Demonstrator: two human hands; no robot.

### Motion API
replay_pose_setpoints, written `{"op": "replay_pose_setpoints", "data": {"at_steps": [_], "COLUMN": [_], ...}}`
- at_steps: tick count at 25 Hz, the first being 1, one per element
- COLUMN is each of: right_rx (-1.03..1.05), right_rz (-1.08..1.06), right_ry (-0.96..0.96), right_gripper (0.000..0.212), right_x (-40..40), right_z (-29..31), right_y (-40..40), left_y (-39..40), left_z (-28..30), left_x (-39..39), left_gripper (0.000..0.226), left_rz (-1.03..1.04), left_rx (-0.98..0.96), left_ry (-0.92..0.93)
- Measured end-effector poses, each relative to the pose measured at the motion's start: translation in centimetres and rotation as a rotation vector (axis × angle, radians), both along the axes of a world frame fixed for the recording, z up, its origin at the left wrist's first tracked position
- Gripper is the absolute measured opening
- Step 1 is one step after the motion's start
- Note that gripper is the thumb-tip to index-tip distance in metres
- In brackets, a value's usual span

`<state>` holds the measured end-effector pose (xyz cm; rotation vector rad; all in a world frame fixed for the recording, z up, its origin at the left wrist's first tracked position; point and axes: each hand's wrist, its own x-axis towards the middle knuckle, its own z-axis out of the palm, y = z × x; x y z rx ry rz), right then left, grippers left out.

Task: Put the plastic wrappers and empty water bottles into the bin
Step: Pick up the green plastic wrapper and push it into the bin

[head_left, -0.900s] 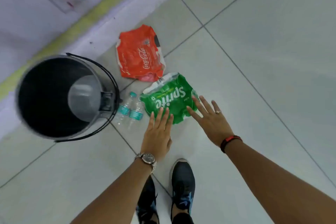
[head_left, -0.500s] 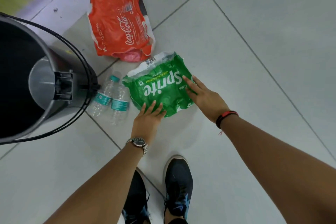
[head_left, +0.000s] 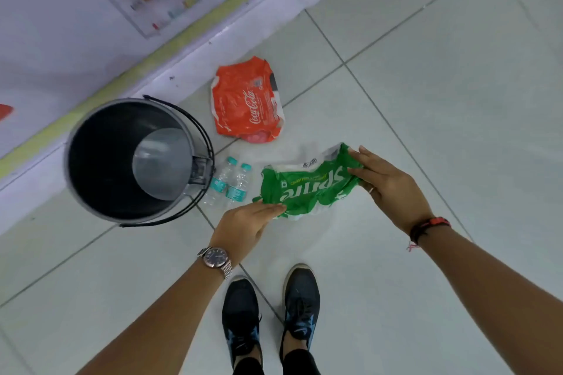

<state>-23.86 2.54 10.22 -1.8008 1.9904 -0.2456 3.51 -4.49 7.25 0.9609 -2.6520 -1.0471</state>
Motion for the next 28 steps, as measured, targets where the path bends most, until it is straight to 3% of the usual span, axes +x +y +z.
{"op": "replay_pose_setpoints", "data": {"at_steps": [4,9,13,16,19,23,26,28], "right_rx": [-0.193,-0.163,-0.08,0.042,0.202,0.351,0.452,0.44], "right_rz": [0.071,0.209,0.455,0.645,0.869,0.868,0.852,0.845], "right_ry": [0.007,-0.074,-0.031,0.033,0.299,0.571,0.609,0.524], "right_gripper": [0.033,0.034,0.032,0.03,0.037,0.035,0.023,0.018], "right_x": [3.3,12.1,19.7,24.2,28.2,31.2,31.6,31.2], "right_z": [8.7,11.5,8.1,3.4,-1.2,-4.6,-5.2,-4.6], "right_y": [-4.4,-11.3,-16.1,-18.7,-20.5,-21.5,-21.5,-21.5], "left_y": [-4.2,-9.2,-10.5,-10.1,-9.6,-10.1,-10.6,-10.1], "left_z": [9.9,15.1,11.9,7.3,2.8,-1.0,-2.1,-1.7], "left_x": [5.6,15.5,22.0,25.1,25.8,24.5,23.3,23.0], "left_gripper": [0.033,0.03,0.041,0.035,0.031,0.032,0.031,0.034], "left_rz": [0.047,0.227,0.396,0.482,0.485,0.466,0.415,0.478], "left_rx": [-0.146,-0.262,-0.16,-0.018,0.087,0.11,0.158,0.156], "left_ry": [0.091,-0.033,-0.179,-0.261,-0.354,-0.405,-0.453,-0.41]}}
